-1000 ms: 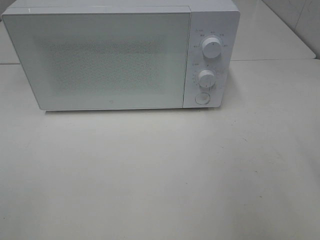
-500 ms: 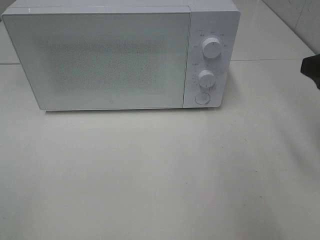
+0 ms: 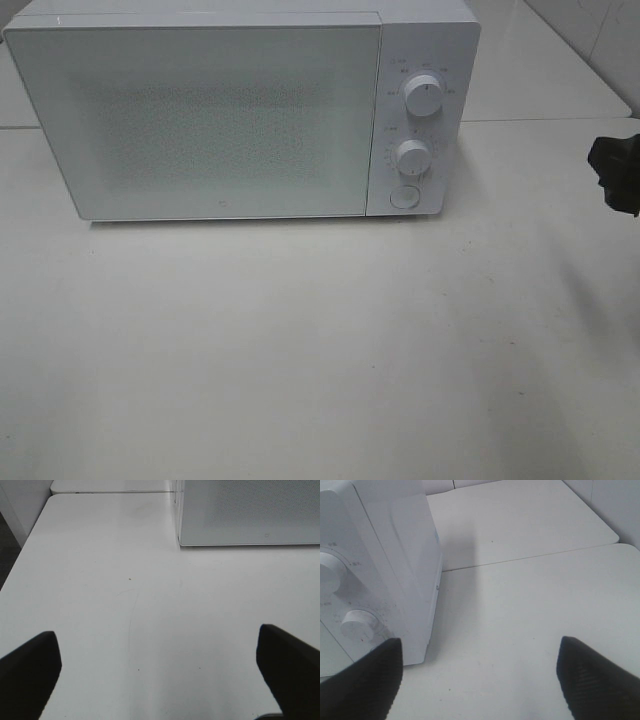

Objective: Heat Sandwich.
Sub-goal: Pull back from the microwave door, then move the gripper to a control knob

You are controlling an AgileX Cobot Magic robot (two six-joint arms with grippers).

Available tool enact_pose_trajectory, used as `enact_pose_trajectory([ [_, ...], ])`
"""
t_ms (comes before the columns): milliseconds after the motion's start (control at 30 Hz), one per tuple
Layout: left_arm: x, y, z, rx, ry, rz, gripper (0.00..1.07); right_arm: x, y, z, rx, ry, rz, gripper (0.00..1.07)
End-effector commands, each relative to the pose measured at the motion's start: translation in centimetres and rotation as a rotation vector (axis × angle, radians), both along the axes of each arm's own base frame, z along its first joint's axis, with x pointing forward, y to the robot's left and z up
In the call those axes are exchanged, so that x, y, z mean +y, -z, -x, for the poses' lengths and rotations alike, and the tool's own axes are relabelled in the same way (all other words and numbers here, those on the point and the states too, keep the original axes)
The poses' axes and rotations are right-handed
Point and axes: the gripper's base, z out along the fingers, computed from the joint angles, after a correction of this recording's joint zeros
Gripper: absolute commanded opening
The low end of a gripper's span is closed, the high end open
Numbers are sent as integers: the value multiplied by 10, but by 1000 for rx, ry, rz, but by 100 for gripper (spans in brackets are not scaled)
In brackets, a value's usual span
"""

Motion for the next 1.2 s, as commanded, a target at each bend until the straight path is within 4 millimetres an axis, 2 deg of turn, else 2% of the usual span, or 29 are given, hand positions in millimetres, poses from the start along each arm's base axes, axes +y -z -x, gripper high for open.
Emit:
enact_pose_trajectory([
  [33, -1, 0, 3, -32, 4, 7, 100, 10, 3, 0, -54, -21, 23, 80],
  [67, -1, 0, 3, -32, 4, 7, 100, 10, 3, 0, -54, -21, 23, 80],
  [200, -1, 0, 3, -32, 4, 7, 100, 30, 16, -4, -42, -67, 102, 80],
  [633, -1, 0, 3, -32, 4, 7, 100, 72, 28, 1, -120, -26, 147, 77],
  [733, -1, 0, 3, -32, 4, 7, 100, 80, 29, 0, -116, -42, 156, 77],
  [867, -1, 0, 3, -32, 4, 7, 100, 100, 33, -7, -103, -76, 164, 76],
  [1033, -1, 0, 3, -32, 4, 7, 100, 109, 37, -9, -83, -74, 175, 76],
  [1167, -1, 0, 3, -32, 4, 7, 100, 130, 47, -10, -47, -87, 207, 76],
  [1200, -1, 0, 3, -32, 4, 7, 100, 130, 47, -10, -47, -87, 207, 76],
])
